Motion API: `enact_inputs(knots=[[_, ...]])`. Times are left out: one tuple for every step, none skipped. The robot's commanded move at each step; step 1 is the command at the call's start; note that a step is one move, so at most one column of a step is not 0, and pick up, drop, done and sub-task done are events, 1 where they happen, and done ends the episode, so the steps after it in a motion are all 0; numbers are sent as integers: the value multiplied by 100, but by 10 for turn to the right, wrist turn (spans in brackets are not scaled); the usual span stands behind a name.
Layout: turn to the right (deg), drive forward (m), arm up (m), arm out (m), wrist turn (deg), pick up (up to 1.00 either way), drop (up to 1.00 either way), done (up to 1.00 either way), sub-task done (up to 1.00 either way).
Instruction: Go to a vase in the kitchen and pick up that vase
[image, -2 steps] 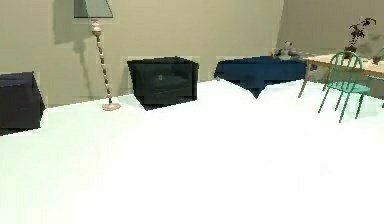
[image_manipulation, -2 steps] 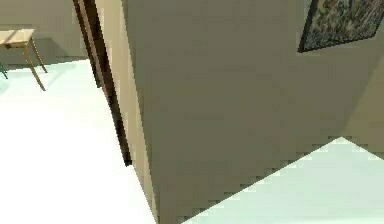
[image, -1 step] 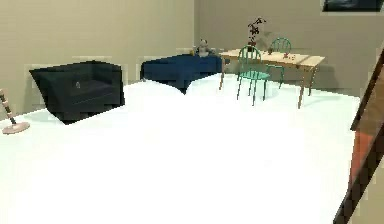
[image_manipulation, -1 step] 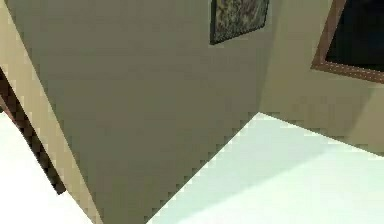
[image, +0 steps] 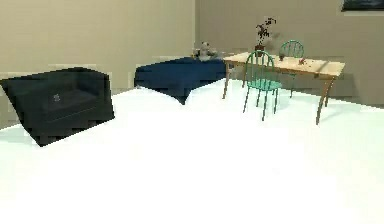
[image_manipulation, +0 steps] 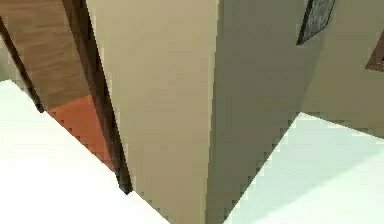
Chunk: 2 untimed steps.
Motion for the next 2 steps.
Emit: enact_inputs(knots=[[360,0,0,0,0,0,0,0,0],[30,0,0,0,0,0,0,0,0]])
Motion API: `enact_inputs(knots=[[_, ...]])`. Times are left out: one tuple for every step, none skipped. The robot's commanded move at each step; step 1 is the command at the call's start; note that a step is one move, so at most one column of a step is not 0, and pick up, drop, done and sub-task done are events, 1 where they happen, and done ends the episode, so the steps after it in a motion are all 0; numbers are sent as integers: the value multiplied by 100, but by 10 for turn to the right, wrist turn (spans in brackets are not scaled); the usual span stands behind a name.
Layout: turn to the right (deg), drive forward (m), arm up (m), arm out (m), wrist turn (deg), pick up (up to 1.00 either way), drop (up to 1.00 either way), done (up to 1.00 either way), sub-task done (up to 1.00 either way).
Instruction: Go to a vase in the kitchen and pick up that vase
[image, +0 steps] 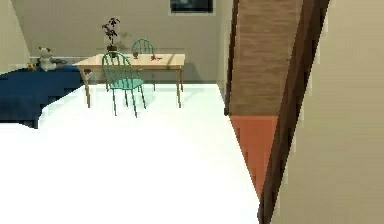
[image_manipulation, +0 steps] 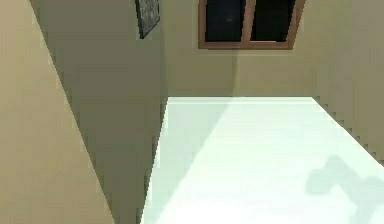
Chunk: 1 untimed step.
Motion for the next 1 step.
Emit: enact_inputs(knots=[[0,100,0,0,0,0,0,0,0]])
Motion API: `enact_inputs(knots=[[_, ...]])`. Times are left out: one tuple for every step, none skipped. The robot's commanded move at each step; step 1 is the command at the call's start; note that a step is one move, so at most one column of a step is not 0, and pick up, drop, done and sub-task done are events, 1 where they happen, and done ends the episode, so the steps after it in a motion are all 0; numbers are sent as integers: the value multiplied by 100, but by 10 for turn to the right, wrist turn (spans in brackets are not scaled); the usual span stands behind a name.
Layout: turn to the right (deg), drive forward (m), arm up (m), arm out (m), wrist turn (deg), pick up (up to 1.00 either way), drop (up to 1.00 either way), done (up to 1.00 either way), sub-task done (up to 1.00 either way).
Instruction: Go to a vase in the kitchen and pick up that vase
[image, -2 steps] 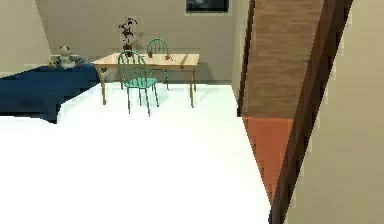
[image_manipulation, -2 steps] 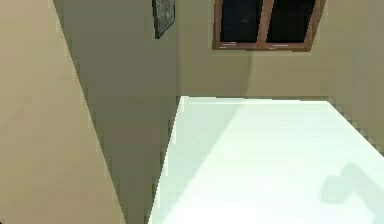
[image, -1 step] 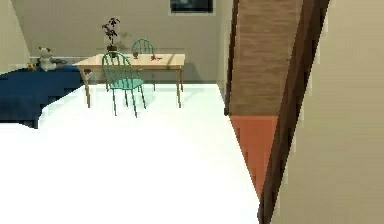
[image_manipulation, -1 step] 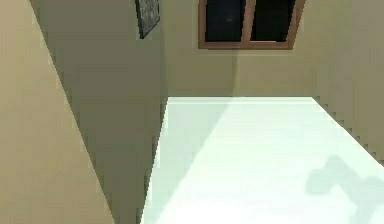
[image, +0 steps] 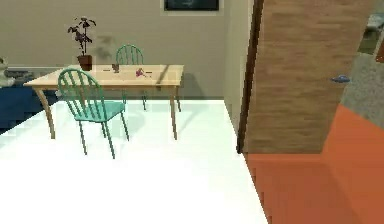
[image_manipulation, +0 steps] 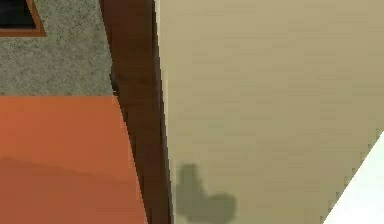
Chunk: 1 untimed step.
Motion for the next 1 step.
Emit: enact_inputs(knots=[[0,35,0,0,0,0,0,0,0]])
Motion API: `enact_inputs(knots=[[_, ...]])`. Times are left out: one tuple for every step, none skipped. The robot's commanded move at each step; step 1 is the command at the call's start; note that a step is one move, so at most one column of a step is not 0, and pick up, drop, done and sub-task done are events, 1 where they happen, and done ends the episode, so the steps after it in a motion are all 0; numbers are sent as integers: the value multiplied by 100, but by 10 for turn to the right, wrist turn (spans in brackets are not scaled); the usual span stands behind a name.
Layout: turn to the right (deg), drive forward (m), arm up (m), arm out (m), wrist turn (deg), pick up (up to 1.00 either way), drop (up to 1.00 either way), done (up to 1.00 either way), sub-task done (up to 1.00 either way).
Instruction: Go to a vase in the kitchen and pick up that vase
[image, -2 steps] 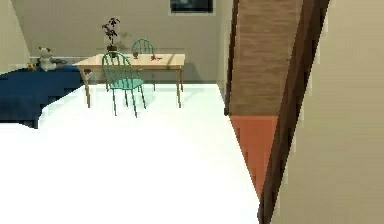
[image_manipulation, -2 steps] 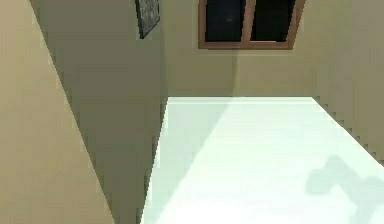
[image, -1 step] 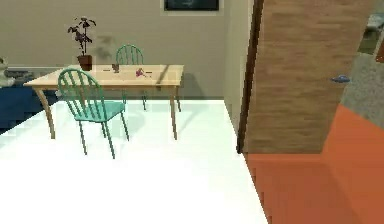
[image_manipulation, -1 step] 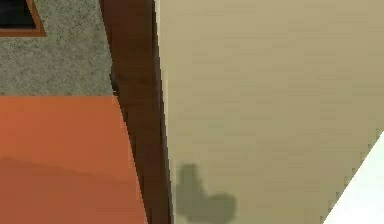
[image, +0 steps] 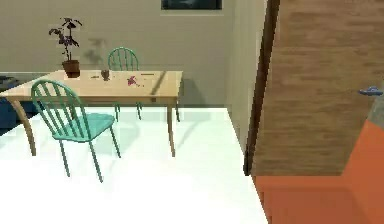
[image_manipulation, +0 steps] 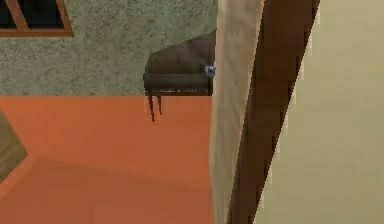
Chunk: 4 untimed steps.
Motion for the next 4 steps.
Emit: enact_inputs(knots=[[450,0,0,0,0,0,0,0,0],[150,0,0,0,0,0,0,0,0],[0,100,0,0,0,0,0,0,0],[30,0,0,0,0,0,0,0,0]])
